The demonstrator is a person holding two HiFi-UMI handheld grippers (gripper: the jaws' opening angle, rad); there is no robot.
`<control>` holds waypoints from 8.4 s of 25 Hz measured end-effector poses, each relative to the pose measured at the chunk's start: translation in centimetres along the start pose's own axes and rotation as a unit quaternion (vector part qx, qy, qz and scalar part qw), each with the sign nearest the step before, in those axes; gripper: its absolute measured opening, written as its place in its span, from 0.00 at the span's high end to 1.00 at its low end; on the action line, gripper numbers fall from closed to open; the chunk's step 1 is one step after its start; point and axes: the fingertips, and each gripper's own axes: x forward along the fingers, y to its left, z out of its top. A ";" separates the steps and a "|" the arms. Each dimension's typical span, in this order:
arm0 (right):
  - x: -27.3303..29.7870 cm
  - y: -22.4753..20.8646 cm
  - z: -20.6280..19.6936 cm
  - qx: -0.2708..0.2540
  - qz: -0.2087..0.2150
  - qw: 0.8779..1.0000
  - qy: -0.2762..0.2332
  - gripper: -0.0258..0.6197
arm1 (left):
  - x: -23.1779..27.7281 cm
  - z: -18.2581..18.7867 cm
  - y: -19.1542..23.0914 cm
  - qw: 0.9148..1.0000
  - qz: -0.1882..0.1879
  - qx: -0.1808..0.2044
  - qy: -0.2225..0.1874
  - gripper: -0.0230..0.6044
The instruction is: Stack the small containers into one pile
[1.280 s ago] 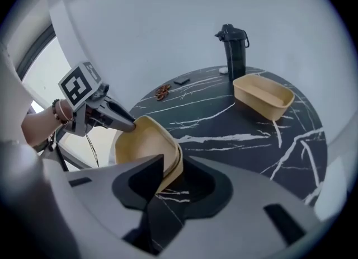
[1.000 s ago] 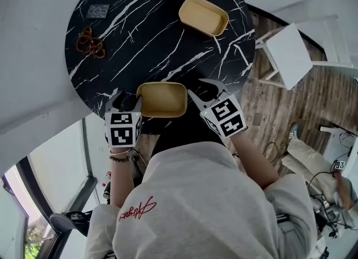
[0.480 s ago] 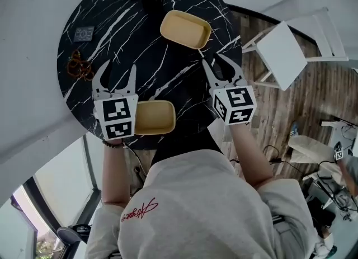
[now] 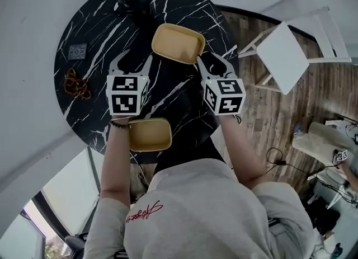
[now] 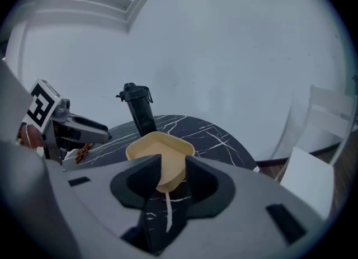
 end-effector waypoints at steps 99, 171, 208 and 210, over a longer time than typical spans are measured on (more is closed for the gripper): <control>-17.9 18.4 -12.7 0.037 0.166 0.981 0.093 0.89 | -21.2 -19.7 -6.3 0.970 -0.004 -0.199 0.139 0.89; -21.3 21.5 0.2 -0.085 0.185 0.966 -0.162 0.91 | -28.2 -8.3 -5.5 0.975 0.105 -0.118 -0.157 0.89; -30.9 29.7 8.7 -0.179 0.259 0.901 -0.300 0.94 | -38.6 0.9 -7.8 0.947 0.111 -0.027 -0.299 0.91; -31.0 29.8 8.8 -0.180 0.258 0.900 -0.301 0.94 | -38.7 0.9 -7.8 0.947 0.109 -0.025 -0.300 0.91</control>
